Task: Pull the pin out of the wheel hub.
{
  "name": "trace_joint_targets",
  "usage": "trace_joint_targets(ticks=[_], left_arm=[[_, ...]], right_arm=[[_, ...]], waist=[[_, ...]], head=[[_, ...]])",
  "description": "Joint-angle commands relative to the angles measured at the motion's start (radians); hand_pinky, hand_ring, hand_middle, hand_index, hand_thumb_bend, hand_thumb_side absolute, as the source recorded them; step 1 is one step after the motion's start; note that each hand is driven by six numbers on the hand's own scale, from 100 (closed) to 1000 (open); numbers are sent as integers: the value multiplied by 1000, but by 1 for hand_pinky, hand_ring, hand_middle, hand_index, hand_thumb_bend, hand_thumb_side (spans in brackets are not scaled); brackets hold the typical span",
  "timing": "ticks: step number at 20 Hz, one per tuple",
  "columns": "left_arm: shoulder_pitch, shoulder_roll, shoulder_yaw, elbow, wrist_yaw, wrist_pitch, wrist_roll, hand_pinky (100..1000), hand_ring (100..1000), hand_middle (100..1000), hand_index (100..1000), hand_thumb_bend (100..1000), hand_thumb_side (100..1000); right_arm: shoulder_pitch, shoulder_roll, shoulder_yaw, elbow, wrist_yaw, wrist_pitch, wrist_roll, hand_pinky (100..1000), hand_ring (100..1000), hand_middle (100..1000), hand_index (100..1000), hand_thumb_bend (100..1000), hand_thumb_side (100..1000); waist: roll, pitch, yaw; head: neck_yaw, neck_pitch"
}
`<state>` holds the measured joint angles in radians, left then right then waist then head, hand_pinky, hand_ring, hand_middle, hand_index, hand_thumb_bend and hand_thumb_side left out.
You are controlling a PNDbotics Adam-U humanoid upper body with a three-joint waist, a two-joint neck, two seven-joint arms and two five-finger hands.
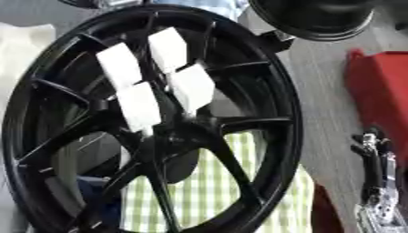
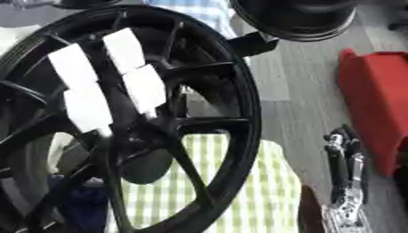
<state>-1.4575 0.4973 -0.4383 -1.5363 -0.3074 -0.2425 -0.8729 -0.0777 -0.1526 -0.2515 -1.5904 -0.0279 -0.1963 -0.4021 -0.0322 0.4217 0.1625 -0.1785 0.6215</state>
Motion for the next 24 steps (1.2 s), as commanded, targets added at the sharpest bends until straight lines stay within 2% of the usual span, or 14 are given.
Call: trace_joint_targets(ticks=[1, 5, 10, 16, 17, 21, 24], left_arm=[[-34, -4, -17, 16, -28, -49, -34, 850, 819, 750, 853, 100, 349], [-49, -18, -40, 22, -36, -76, -34, 881, 856, 808, 876, 100, 317], [-56, -22, -68, 24, -33, -107, -34, 884, 852, 814, 877, 100, 324], [-55, -18, -66, 27, -22, -107, -34, 884, 849, 813, 877, 100, 322], [-55, -18, -65, 27, -22, -107, -34, 877, 830, 788, 870, 100, 306], [-41, 43, -46, -14, 24, -129, -34, 873, 822, 776, 861, 100, 315], [-25, 110, -49, -72, 68, -120, -34, 872, 827, 781, 859, 100, 331]], right_arm=[[2, -11, -1, -22, 6, 3, -2, 756, 798, 578, 901, 100, 739], [3, -14, -1, -20, 4, 3, -1, 755, 800, 577, 901, 100, 742], [1, -16, 2, -19, 3, 4, 0, 757, 800, 577, 901, 100, 746], [1, -17, 3, -18, 5, 5, 1, 757, 800, 577, 901, 100, 746], [1, -17, 3, -18, 5, 5, 1, 757, 800, 586, 901, 100, 744], [9, -24, -8, -18, 16, 6, -8, 756, 800, 588, 902, 100, 744], [17, -30, -16, -20, 25, 7, -15, 756, 799, 588, 903, 100, 735]], waist=[[2, -22, -1], [3, -23, -2], [5, -23, -4], [6, -23, -4], [6, -23, -3], [21, -25, 13], [35, -27, 21]], head=[[0, -14], [1, -16], [-2, -15], [-5, -15], [-5, -15], [-32, -5], [-59, 4]])
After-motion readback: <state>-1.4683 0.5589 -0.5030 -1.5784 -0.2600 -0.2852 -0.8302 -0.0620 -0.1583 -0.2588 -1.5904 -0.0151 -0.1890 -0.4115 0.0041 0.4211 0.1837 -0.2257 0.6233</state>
